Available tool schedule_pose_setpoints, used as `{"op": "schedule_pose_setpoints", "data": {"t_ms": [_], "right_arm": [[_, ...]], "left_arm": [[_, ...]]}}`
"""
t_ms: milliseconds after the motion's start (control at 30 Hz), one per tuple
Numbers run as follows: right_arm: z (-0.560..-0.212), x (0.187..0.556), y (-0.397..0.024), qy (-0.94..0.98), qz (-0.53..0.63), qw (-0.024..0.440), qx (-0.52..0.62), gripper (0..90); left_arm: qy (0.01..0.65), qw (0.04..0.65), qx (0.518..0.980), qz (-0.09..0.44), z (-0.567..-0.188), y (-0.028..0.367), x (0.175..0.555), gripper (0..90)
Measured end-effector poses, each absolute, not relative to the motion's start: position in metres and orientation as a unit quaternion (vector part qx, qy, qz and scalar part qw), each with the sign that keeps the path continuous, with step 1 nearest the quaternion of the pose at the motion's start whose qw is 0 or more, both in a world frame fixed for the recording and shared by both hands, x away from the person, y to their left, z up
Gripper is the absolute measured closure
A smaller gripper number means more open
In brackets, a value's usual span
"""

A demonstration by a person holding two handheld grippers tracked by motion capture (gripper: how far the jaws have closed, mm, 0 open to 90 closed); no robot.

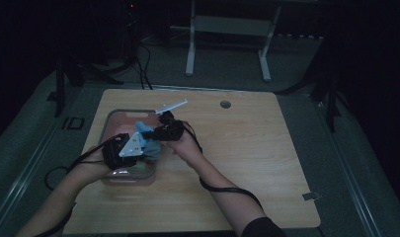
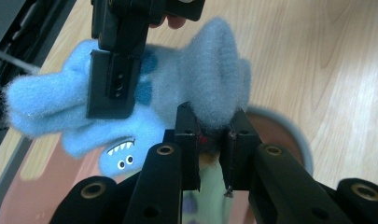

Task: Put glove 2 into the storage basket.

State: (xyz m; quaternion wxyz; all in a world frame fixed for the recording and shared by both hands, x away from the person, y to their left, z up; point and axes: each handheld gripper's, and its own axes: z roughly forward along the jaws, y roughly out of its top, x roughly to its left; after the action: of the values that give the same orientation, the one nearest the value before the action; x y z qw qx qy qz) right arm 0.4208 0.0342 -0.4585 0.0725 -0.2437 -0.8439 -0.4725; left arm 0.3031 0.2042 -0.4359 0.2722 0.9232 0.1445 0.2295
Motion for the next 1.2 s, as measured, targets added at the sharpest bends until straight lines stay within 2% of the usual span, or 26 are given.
{"op": "schedule_pose_setpoints", "data": {"t_ms": [200, 467, 633, 700, 800, 833, 867, 933, 967, 1033, 1067, 1200], "right_arm": [[-0.469, 0.423, 0.058, -0.847, -0.466, 0.082, -0.244, 81.6], [-0.49, 0.427, 0.077, -0.857, -0.439, 0.091, -0.252, 81.5], [-0.492, 0.428, 0.087, -0.868, -0.426, 0.083, -0.243, 79.4], [-0.492, 0.426, 0.09, -0.875, -0.417, 0.068, -0.238, 74.7], [-0.491, 0.424, 0.093, -0.877, -0.414, 0.054, -0.236, 57.8], [-0.491, 0.424, 0.093, -0.877, -0.414, 0.054, -0.236, 57.8], [-0.489, 0.423, 0.093, -0.88, -0.414, 0.033, -0.232, 49.4], [-0.488, 0.424, 0.091, -0.879, -0.414, 0.026, -0.236, 44.6], [-0.488, 0.425, 0.09, -0.877, -0.418, 0.028, -0.237, 39.3], [-0.486, 0.426, 0.088, -0.876, -0.419, 0.021, -0.24, 33.9], [-0.485, 0.426, 0.087, -0.874, -0.421, 0.019, -0.241, 29.6], [-0.482, 0.426, 0.08, -0.873, -0.427, 0.029, -0.233, 17.3]], "left_arm": [[0.162, 0.27, 0.922, 0.224, -0.448, 0.226, 0.304, 79.1], [0.174, 0.259, 0.927, 0.21, -0.472, 0.237, 0.308, 79.0], [0.183, 0.261, 0.927, 0.197, -0.48, 0.243, 0.312, 78.8], [0.185, 0.262, 0.928, 0.19, -0.483, 0.243, 0.312, 78.7], [0.187, 0.261, 0.929, 0.181, -0.487, 0.244, 0.314, 77.8], [0.187, 0.261, 0.929, 0.181, -0.487, 0.244, 0.314, 77.4], [0.19, 0.261, 0.929, 0.18, -0.489, 0.244, 0.315, 76.4], [0.193, 0.262, 0.929, 0.178, -0.489, 0.244, 0.315, 74.0], [0.196, 0.262, 0.928, 0.178, -0.488, 0.244, 0.316, 72.0], [0.201, 0.262, 0.927, 0.179, -0.488, 0.244, 0.316, 66.0], [0.207, 0.258, 0.926, 0.184, -0.487, 0.243, 0.316, 57.5], [0.227, 0.258, 0.919, 0.196, -0.481, 0.244, 0.314, 38.7]]}}
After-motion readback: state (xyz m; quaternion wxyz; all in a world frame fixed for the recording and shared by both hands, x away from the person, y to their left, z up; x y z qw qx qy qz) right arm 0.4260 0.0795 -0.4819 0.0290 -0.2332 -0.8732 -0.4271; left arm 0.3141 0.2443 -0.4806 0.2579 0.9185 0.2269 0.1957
